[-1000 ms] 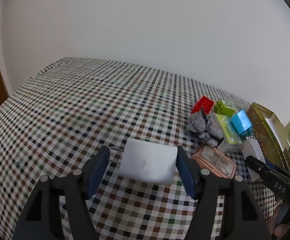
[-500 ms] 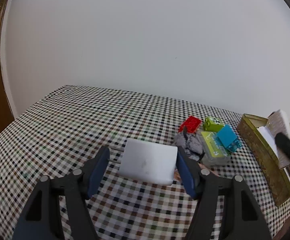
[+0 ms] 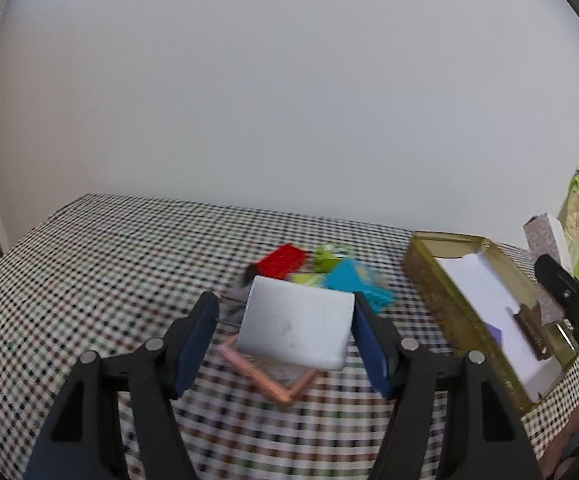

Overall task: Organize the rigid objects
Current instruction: 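Carry the foam block in the left tool while the right tool carries the white box over the tin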

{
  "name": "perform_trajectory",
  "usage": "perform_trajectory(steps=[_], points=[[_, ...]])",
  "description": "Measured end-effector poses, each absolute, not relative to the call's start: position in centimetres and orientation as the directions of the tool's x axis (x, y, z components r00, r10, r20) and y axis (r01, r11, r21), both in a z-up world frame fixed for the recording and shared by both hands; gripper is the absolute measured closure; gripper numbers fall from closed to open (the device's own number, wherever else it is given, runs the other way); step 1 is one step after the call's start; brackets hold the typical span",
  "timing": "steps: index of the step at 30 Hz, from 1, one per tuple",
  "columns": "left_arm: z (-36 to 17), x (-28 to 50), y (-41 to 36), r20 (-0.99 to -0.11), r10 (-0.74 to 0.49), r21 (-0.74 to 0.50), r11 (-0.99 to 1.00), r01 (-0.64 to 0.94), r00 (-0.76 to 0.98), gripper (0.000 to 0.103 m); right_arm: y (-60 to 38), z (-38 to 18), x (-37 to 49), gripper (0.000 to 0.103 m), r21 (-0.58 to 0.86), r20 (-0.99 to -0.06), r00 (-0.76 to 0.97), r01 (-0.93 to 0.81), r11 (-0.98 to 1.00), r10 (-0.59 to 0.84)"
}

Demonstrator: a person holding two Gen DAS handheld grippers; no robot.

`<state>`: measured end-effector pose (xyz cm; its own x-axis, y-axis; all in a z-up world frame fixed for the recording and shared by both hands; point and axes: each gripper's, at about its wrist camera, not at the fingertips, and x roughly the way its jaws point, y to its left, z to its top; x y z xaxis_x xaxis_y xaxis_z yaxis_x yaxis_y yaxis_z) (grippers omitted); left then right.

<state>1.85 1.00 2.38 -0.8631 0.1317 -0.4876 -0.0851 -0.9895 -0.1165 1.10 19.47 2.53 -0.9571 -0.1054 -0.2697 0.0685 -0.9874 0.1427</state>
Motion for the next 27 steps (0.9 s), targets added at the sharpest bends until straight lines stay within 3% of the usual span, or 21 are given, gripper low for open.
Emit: perform_trajectory(steps=[15, 27], points=[[4.6, 2.2, 10.4, -0.460, 0.219, -0.068, -0.975, -0.211, -0.860, 0.037, 25.8, 3.0, 0.3, 0.060, 0.149, -0.263, -0.965, -0.045, -0.988, 0.004], [4.1, 1.8, 15.7, -0.494, 0.301, -0.073, -0.949, -0.306, -0.815, 0.037, 30.8, 2.9, -0.7, 0.060, 0.135, -0.308, -0.945, -0.154, -0.979, 0.106]])
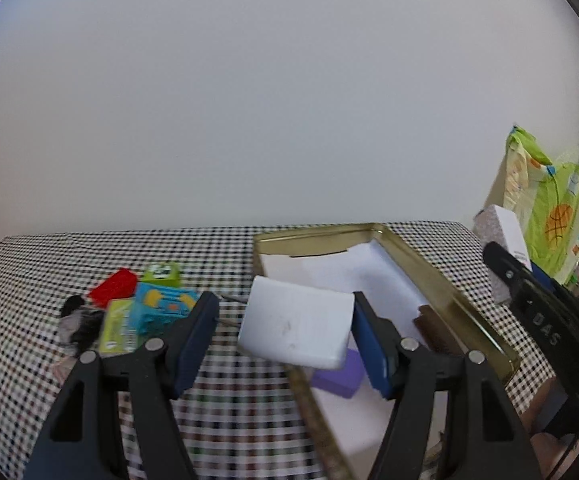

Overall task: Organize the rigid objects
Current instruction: 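Carry the foam block in the left tool while the right tool carries the white box over the tin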

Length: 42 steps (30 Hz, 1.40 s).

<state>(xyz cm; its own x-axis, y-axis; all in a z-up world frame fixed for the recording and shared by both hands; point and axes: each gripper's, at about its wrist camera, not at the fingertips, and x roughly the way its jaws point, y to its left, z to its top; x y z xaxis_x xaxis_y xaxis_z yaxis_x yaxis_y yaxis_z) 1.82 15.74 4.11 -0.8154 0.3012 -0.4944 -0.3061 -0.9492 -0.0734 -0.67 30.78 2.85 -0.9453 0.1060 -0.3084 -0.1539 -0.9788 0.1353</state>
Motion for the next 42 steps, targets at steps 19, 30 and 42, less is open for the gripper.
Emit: perform_trajectory(steps=[19, 30, 42], points=[[1.2, 1.3, 21.3, -0.576, 0.281, -0.020, -0.944, -0.330, -0.768, 0.037, 31.2, -0.3, -4.5, 0.059, 0.079, -0.476, -0.879, -0.072, -0.994, 0.026], [0.4, 2.0, 22.7, -0.580, 0.272, 0.038, -0.933, -0.358, -0.768, 0.037, 30.7, -1.5, -5.3, 0.059, 0.064, -0.534, -0.845, -0.048, -0.997, 0.007], [0.4, 1.8, 22.9, -0.584, 0.273, 0.041, -0.931, -0.364, -0.764, 0.037, 30.2, -1.6, -5.8, 0.059, 0.068, -0.545, -0.838, -0.022, -0.997, -0.019]])
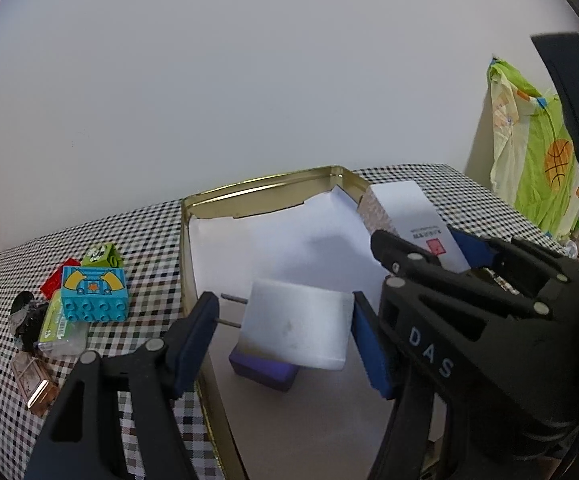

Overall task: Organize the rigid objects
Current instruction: 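Carry the foam block in the left tool while the right tool carries the white box over the tin, then open the right tool on the white box while the left tool releases the foam block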

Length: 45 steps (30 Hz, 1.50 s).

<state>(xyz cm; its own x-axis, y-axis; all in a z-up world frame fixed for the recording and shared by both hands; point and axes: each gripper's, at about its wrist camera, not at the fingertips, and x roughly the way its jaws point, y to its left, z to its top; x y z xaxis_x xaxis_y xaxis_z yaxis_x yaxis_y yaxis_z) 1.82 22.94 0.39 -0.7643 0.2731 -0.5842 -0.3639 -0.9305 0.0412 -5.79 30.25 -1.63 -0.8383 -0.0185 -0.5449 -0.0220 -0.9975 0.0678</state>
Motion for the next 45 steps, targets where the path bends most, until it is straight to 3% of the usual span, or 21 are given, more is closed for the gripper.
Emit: perform_trajectory(steps=[4, 6, 8, 10, 11, 18, 29, 45], points=[[0.3, 1.6, 23.0, -0.598, 0.277, 0.030, -0.930, -0.367, -0.752, 0.035, 30.4, -1.5, -5.7, 0.059, 0.077, -0.540, -0.842, -0.025, -0.997, -0.021], [0.6, 1.9, 23.0, -0.583, 0.278, 0.037, -0.929, -0.367, -0.763, 0.025, 30.4, -1.6, -5.8, 0.056, 0.082, -0.547, -0.837, -0.027, -0.996, -0.022], [0.8, 2.2, 23.1, -0.566, 0.271, 0.053, -0.931, -0.362, -0.779, 0.009, 30.6, -1.4, -5.7, 0.047, 0.095, -0.541, -0.840, -0.034, -0.995, -0.023], [1.0, 2.4, 22.9, -0.549, 0.278, 0.048, -0.931, -0.362, -0.788, 0.002, 30.9, -1.0, -5.3, 0.029, 0.108, -0.526, -0.850, -0.047, -0.993, -0.017], [1.0, 2.4, 22.8, -0.545, 0.284, 0.040, -0.931, -0.363, -0.789, 0.001, 31.1, -0.8, -5.1, 0.026, 0.120, -0.513, -0.858, -0.051, -0.991, -0.018], [1.9, 2.9, 21.8, -0.501, 0.304, 0.007, -0.935, -0.355, -0.810, 0.001, 32.2, -0.1, -3.9, 0.025, 0.178, -0.464, -0.885, -0.072, -0.981, -0.019], [1.8, 2.3, 20.2, -0.509, 0.261, -0.014, -0.955, -0.295, -0.821, 0.001, 33.3, 1.1, -1.9, 0.025, 0.235, -0.382, -0.924, -0.100, -0.967, 0.003], [2.1, 2.8, 15.3, -0.430, 0.146, 0.004, -0.987, -0.163, -0.891, 0.001, 31.6, 2.5, 1.0, 0.025, 0.144, -0.224, -0.962, -0.189, -0.971, 0.154]])
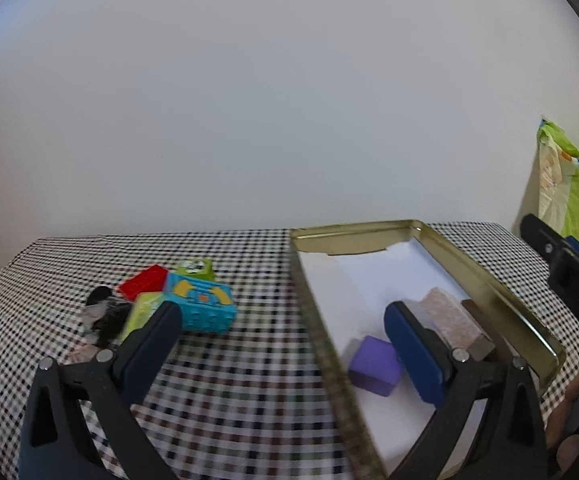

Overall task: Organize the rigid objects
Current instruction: 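Open the right tool on the white box while the left tool releases the foam block, then move the left tool to the copper-framed picture box and grasp it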

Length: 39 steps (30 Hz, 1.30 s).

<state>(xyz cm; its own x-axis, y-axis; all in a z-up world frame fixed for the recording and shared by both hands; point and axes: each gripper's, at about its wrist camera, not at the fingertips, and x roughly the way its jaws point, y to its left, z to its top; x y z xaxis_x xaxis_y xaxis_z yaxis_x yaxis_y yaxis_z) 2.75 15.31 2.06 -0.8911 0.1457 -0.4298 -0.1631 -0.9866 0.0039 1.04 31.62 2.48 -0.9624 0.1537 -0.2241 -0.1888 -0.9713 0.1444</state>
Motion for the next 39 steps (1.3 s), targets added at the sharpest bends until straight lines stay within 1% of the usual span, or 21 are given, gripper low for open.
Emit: perform_trajectory(steps=[5, 9, 18, 22, 26, 35, 39], points=[[1.9, 2.9, 14.0, -0.420, 0.120, 0.021, -0.990, -0.142, -0.899, 0.001, 30.6, 2.7, 1.7, 0.025, 0.123, -0.207, -0.962, -0.205, -0.971, 0.177], [1.7, 2.9, 13.4, -0.427, 0.109, 0.041, -0.989, -0.140, -0.898, 0.001, 30.0, 2.6, 2.0, 0.025, 0.122, -0.213, -0.963, -0.197, -0.973, 0.168], [1.6, 2.6, 11.2, -0.445, 0.112, 0.016, -0.991, -0.133, -0.889, 0.001, 28.6, 2.6, 3.6, 0.025, 0.141, -0.207, -0.959, -0.226, -0.964, 0.195], [1.5, 2.8, 10.1, -0.454, 0.117, 0.013, -0.990, -0.138, -0.883, 0.001, 27.1, 2.8, 4.6, 0.025, 0.102, -0.178, -0.960, -0.237, -0.966, 0.217], [1.3, 2.8, 8.9, -0.459, 0.108, 0.008, -0.992, -0.126, -0.882, 0.001, 25.9, 2.8, 5.1, 0.025, 0.131, -0.184, -0.963, -0.222, -0.966, 0.196], [1.3, 2.5, 6.2, -0.467, 0.092, 0.005, -0.994, -0.107, -0.879, 0.001, 22.3, 2.4, 5.4, 0.025, 0.122, -0.171, -0.970, -0.197, -0.973, 0.175], [1.2, 2.2, 5.2, -0.472, 0.084, 0.003, -0.995, -0.097, -0.878, 0.001, 21.0, 2.2, 5.4, 0.025, 0.121, -0.183, -0.971, -0.180, -0.976, 0.156]])
